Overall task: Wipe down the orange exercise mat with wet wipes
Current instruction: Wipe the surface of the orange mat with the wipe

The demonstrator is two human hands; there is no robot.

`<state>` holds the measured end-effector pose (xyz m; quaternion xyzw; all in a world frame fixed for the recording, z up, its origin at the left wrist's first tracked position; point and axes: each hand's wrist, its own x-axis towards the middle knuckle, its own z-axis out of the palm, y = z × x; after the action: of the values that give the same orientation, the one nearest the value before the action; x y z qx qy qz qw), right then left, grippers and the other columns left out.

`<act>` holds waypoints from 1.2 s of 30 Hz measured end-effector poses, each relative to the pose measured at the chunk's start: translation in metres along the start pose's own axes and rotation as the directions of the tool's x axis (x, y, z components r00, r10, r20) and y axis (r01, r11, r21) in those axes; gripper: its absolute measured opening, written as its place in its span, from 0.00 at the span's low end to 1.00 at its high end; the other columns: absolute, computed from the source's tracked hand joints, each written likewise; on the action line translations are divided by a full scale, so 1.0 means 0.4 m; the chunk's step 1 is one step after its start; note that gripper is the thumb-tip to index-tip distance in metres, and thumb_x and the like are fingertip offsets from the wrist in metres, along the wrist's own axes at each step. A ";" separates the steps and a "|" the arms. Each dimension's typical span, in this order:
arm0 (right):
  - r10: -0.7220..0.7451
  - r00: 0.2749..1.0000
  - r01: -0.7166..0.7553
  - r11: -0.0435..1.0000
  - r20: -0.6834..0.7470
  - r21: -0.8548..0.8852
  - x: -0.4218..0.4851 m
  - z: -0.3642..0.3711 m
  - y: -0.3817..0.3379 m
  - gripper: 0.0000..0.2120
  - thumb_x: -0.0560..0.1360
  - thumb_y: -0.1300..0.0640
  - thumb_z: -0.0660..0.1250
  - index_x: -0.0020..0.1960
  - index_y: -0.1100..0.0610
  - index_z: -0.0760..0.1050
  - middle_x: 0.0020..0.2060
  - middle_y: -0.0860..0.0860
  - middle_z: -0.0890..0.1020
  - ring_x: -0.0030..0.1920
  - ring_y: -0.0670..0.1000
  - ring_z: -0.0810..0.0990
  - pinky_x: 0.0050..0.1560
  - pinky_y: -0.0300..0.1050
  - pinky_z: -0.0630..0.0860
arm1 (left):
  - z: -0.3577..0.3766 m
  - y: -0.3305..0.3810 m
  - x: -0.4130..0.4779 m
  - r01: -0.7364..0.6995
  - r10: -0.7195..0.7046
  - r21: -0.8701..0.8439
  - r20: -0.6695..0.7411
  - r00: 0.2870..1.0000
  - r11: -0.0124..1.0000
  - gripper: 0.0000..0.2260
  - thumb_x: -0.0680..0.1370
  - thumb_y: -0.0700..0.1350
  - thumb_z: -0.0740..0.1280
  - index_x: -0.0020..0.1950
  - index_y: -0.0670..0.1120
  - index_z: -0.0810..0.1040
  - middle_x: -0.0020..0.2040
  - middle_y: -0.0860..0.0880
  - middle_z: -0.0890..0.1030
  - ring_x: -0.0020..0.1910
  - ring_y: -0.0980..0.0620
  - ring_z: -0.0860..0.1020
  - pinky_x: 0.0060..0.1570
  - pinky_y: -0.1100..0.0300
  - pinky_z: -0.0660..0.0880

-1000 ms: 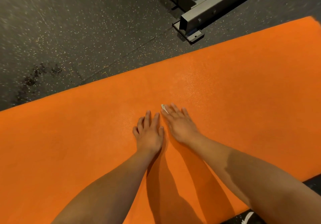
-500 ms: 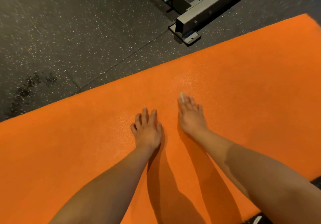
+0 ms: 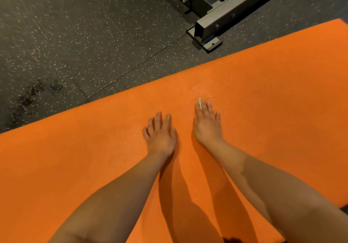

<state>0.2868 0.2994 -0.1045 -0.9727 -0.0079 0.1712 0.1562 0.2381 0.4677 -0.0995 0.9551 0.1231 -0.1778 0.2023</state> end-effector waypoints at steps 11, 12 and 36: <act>-0.012 1.000 0.012 0.999 0.002 -0.049 0.082 -0.024 0.018 0.26 0.86 0.50 0.45 0.83 0.49 0.43 0.82 0.46 0.40 0.81 0.50 0.36 0.78 0.60 0.38 | -0.010 0.017 0.077 -0.021 0.021 0.023 -0.007 1.000 1.000 0.26 0.84 0.59 0.52 0.81 0.61 0.49 0.83 0.54 0.42 0.80 0.46 0.42 0.75 0.39 0.44; 0.004 1.000 -0.004 1.000 -0.004 -0.029 0.084 -0.022 0.008 0.26 0.86 0.50 0.45 0.83 0.50 0.43 0.82 0.46 0.40 0.81 0.50 0.37 0.78 0.60 0.38 | -0.008 0.016 0.078 -0.017 0.018 0.017 -0.016 1.000 1.000 0.26 0.83 0.59 0.53 0.81 0.61 0.50 0.83 0.55 0.43 0.80 0.46 0.43 0.75 0.39 0.45; -0.179 0.984 0.178 0.981 -0.001 -0.073 0.154 -0.020 -0.020 0.26 0.86 0.50 0.45 0.83 0.48 0.44 0.82 0.44 0.43 0.81 0.50 0.37 0.78 0.61 0.37 | -0.029 0.032 0.128 0.056 -0.067 -0.067 -0.175 0.982 0.996 0.23 0.81 0.53 0.57 0.77 0.62 0.61 0.80 0.54 0.57 0.70 0.46 0.58 0.68 0.44 0.53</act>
<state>0.3478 0.3090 -0.1153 -0.9738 -0.1008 0.1525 0.1356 0.2918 0.4698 -0.1053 0.9562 0.1755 -0.0945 0.2145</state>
